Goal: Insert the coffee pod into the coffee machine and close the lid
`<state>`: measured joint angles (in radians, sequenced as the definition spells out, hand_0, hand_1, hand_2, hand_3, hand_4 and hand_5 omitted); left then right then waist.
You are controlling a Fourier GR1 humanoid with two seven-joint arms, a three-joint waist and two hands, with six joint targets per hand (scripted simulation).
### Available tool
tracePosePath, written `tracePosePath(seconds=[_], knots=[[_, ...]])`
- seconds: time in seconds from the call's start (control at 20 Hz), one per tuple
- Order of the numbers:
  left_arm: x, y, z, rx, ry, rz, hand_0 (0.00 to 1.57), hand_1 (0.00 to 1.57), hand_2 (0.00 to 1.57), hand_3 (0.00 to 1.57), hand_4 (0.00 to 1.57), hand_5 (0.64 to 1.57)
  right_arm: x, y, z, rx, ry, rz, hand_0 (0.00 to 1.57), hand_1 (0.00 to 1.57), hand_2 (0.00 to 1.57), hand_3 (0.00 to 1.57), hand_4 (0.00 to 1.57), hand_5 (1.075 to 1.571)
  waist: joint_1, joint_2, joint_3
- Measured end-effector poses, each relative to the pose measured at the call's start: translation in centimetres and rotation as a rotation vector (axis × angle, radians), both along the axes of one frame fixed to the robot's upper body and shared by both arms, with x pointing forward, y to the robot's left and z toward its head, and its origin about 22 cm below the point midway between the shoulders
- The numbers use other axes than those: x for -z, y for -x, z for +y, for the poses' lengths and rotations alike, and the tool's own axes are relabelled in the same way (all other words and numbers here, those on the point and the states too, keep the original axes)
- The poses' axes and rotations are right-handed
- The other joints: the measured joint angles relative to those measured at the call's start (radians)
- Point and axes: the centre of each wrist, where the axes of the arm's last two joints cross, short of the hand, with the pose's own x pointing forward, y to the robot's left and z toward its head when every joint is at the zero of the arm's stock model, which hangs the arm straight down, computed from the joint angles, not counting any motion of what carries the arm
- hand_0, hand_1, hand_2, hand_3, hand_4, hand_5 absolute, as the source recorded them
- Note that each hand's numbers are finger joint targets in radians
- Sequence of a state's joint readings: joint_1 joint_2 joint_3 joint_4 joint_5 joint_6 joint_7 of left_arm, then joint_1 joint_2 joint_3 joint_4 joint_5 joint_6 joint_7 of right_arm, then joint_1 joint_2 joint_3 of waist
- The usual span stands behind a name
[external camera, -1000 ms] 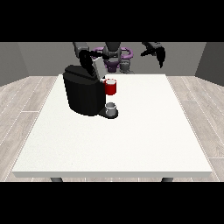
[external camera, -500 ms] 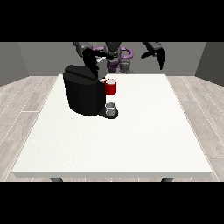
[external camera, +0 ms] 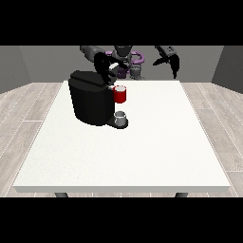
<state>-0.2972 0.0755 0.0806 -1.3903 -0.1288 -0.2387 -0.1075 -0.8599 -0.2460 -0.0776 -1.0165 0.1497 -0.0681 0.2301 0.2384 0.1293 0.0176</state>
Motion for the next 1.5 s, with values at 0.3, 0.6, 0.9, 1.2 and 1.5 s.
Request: tracePosePath(seconds=[0.3, 0.6, 0.9, 1.2, 1.5], knots=[[-1.1, -0.8, -0.9, 0.04, 0.005, -0.037, 0.0, 0.0, 0.0, 0.0, 0.44, 1.571, -2.7, 0.0, -1.2, 0.063, 0.066, 0.006, 0.0, 0.0, 0.0, 0.0, 0.13, 1.571, 0.05, 0.031, 0.008], [-2.3, -1.5, -1.9, 0.097, 0.003, -0.076, 0.0, 0.0, 0.0, 0.0, 0.42, 1.571, -5.7, 0.4, -3.4, 0.137, 0.111, -0.002, 0.0, 0.0, 0.0, 0.0, 0.0, 1.571, 0.115, 0.072, 0.0156], [-3.7, -2.3, -3.2, 0.162, 0.006, -0.112, 0.0, 0.0, 0.0, 0.0, 0.4, 1.571, -8.8, 0.5, -4.7, 0.191, 0.114, -0.062, 0.0, 0.0, 0.0, 0.0, 0.0, 1.571, 0.194, 0.125, 0.0248], [-5.2, -3.1, -4.2, 0.203, 0.01, -0.156, 0.0, 0.0, 0.0, 0.0, 0.25, 1.571, -12.1, 1.0, -2.2, 0.111, 0.073, -0.185, 0.0, 0.0, 0.0, 0.0, 0.0, 1.571, 0.276, 0.169, 0.0065], [-6.5, -3.6, -4.4, 0.215, 0.009, -0.195, 0.0, 0.0, 0.0, 0.0, 0.33, 1.571, -13.8, 0.7, 2.3, -0.04, 0.036, -0.317, 0.0, 0.0, 0.0, 0.0, 0.13, 1.571, 0.313, 0.225, -0.0128]])
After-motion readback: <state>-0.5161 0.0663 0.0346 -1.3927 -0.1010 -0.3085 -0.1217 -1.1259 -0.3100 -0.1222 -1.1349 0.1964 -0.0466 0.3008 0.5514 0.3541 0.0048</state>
